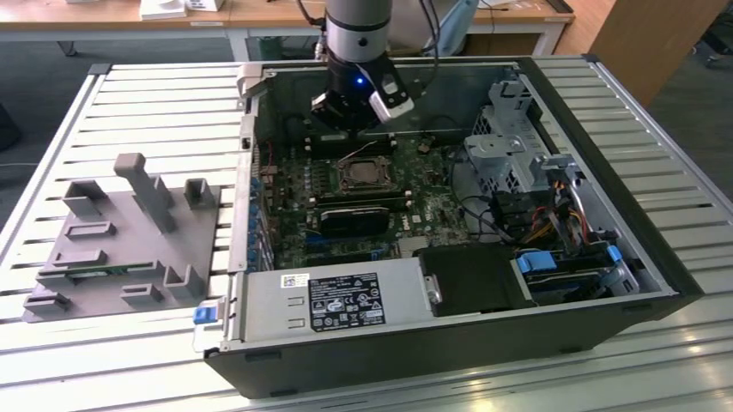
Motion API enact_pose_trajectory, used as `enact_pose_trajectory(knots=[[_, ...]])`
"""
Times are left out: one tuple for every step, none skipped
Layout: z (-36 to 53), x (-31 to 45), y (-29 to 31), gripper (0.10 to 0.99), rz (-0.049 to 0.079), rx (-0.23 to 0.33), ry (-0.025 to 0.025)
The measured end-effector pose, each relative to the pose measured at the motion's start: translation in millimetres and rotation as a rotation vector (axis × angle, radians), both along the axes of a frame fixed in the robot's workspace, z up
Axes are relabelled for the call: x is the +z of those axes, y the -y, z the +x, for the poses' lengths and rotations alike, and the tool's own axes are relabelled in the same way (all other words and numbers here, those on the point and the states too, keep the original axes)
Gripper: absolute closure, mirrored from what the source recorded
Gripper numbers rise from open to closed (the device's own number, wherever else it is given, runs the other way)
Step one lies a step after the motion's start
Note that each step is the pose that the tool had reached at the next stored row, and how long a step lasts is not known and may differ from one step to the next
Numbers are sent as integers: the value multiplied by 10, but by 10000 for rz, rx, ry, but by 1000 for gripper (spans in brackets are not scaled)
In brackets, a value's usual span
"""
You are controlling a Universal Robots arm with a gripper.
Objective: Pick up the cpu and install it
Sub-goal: 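Install the first cpu locking lever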
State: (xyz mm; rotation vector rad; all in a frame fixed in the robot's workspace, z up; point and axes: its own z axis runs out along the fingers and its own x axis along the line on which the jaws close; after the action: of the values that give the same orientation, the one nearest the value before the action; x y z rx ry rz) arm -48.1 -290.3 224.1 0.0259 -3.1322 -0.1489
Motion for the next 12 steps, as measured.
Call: enact_pose_trajectory(knots=[[7, -10, 0, 980, 0, 0, 0], [19, -18, -1, 980, -1, -1, 0], [31, -24, -3, 980, -2, -6, -1], [42, -29, -8, 980, -4, -13, -1], [52, -32, -12, 980, -7, -21, -1], [59, -35, -16, 980, -12, -32, 0], [67, -37, -20, 980, -22, -48, 0], [78, -40, -24, 980, -30, -68, 0], [89, -42, -28, 980, -37, -99, 0], [100, -45, -32, 980, -42, -140, 0], [112, -49, -35, 980, -42, -174, 0], [125, -52, -38, 980, -43, -200, -1]])
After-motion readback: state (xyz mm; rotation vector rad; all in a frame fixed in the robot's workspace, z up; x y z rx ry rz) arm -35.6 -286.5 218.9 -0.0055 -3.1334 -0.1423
